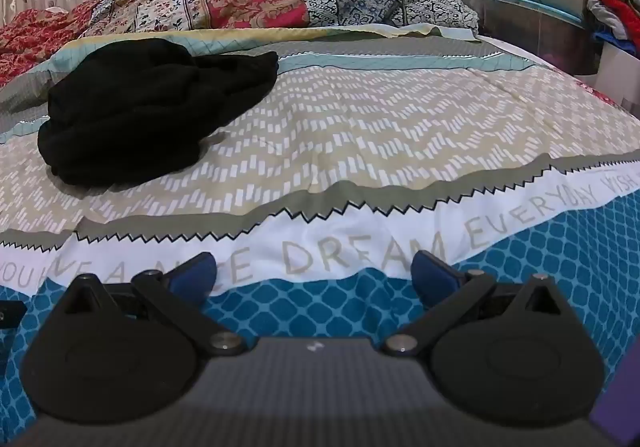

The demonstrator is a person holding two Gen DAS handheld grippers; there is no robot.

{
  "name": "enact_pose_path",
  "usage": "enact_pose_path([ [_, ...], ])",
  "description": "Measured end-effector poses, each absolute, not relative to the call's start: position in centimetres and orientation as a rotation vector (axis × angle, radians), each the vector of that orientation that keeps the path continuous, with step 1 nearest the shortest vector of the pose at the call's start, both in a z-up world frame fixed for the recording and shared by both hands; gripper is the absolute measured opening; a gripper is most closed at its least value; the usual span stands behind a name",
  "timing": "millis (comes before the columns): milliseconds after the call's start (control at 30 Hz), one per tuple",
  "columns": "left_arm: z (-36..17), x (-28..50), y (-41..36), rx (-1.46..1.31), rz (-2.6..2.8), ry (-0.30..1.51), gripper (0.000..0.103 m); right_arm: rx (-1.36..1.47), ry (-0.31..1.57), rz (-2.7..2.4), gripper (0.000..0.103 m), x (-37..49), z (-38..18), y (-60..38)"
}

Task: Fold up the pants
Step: 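Move the right gripper toward the crumpled black pants on the bed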

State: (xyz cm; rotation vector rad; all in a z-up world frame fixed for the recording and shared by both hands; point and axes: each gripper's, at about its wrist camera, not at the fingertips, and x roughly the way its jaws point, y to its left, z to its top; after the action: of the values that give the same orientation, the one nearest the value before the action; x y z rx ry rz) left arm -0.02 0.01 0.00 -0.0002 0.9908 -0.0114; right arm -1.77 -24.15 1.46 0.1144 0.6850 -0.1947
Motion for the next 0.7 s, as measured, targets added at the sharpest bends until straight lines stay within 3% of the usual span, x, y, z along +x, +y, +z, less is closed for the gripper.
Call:
enact_pose_path([
  [700,1.3,-1.1,0.5,-0.021,-0.059,0.95,0.103,0.12,0.695,-0.184,0.103,-1.5,1.5,-24.3],
])
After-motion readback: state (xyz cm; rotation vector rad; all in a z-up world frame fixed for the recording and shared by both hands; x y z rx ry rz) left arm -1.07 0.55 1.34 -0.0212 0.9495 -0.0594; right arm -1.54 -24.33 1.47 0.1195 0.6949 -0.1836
